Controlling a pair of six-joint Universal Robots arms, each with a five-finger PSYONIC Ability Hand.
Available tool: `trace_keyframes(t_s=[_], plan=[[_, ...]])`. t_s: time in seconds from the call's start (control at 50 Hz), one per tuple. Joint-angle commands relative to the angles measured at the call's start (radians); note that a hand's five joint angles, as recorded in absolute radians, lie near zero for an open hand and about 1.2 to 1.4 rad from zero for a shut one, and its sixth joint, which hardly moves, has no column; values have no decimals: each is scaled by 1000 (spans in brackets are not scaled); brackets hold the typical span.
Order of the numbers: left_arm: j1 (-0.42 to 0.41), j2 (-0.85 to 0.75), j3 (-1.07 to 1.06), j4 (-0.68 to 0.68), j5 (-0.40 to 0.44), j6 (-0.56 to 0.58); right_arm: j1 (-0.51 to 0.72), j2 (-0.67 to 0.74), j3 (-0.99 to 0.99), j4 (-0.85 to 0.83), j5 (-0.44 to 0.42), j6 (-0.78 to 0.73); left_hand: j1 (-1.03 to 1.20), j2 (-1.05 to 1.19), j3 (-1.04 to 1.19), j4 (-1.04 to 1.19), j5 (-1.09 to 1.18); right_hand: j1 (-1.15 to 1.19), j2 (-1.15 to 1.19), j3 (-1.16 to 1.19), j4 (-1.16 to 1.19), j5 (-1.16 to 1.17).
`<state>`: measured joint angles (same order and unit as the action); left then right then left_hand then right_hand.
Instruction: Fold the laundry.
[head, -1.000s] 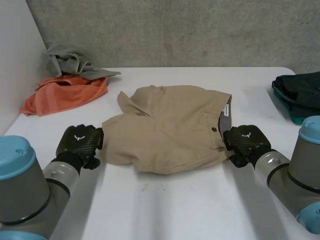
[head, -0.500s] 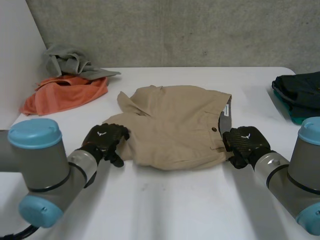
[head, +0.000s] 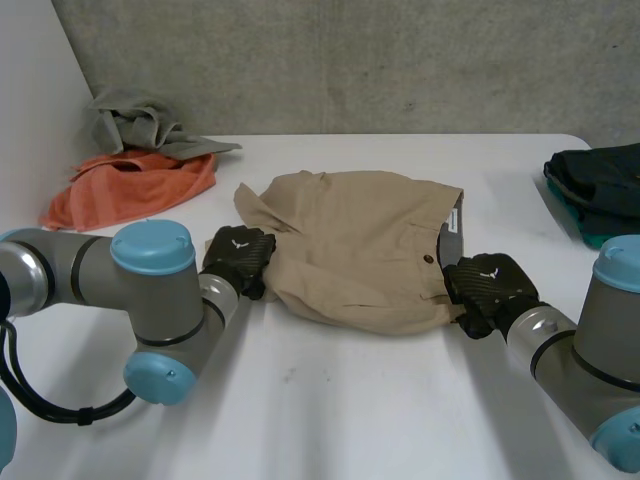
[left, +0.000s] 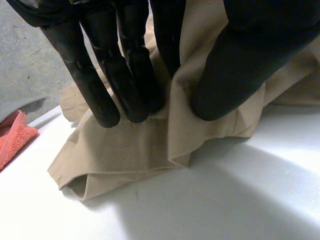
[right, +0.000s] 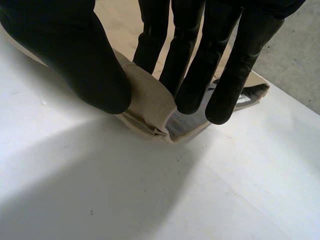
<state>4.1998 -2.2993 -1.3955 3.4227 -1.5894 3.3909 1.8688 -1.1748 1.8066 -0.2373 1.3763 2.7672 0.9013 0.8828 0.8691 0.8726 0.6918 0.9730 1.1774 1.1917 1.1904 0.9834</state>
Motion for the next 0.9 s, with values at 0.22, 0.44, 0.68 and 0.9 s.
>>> trace_keyframes(t_s=[0.22,0.44,0.68,0.9], plan=[[20,435,-269,-332,11,109,-2,-163,-38,217,-6,-263,495,513,527,524,530,423,219,205,206,238],[48,601,-485,-493,11,429,-1,-203,-33,593,-13,-503,495,513,527,524,530,423,219,205,206,238],[45,417,-364,-255,11,415,15,-65,-118,368,15,-368,495,513,527,524,530,423,219,205,206,238],[39,406,-344,-255,14,380,6,-80,-135,467,23,-331,495,513,527,524,530,-612,-816,-831,-829,-797]])
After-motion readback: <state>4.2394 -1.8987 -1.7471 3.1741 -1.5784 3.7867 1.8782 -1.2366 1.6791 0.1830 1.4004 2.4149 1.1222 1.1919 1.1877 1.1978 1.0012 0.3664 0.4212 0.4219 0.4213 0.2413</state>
